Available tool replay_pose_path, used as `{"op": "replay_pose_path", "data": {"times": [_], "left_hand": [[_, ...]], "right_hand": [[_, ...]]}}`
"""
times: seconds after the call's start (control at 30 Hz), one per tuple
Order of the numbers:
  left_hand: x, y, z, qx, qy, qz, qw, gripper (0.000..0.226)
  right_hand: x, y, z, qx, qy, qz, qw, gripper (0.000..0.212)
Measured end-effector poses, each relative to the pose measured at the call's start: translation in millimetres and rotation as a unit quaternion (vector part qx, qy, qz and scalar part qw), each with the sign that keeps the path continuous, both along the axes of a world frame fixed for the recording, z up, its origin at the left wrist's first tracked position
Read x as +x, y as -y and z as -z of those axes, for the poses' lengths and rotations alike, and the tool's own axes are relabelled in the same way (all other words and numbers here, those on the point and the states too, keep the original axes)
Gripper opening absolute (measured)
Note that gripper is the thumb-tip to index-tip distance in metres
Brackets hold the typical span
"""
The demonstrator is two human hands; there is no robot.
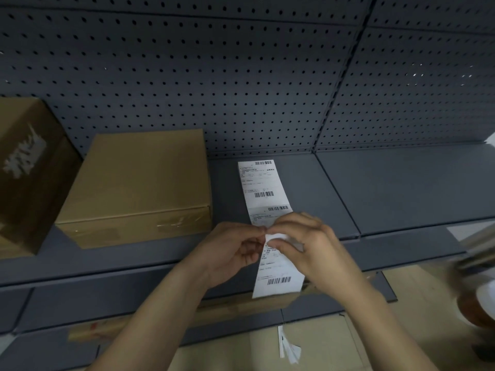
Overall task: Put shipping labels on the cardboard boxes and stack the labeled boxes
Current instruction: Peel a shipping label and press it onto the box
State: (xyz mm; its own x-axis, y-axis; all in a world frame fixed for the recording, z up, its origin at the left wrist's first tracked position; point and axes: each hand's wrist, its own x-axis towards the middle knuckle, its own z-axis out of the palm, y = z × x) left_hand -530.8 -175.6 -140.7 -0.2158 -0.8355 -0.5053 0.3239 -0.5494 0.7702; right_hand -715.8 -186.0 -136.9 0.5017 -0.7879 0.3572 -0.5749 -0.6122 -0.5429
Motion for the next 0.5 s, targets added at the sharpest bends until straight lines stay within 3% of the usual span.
{"op": "replay_pose_path", "data": {"times": [0.2, 0.5], "left_hand": [[-3.9, -1.2, 0.5, -0.001, 0.043, -0.004, 0.999, 0.013], [-6.5, -1.7, 2.5, -0.056, 0.116, 0.025, 0.991, 0.014]], "right_hand": [[-0.2, -3.5, 0.2, -0.031, -0.037, 0.000, 0.999, 0.015], [0.2, -3.6, 0.4, 0.059, -0.021, 0.005, 0.998, 0.011]]}}
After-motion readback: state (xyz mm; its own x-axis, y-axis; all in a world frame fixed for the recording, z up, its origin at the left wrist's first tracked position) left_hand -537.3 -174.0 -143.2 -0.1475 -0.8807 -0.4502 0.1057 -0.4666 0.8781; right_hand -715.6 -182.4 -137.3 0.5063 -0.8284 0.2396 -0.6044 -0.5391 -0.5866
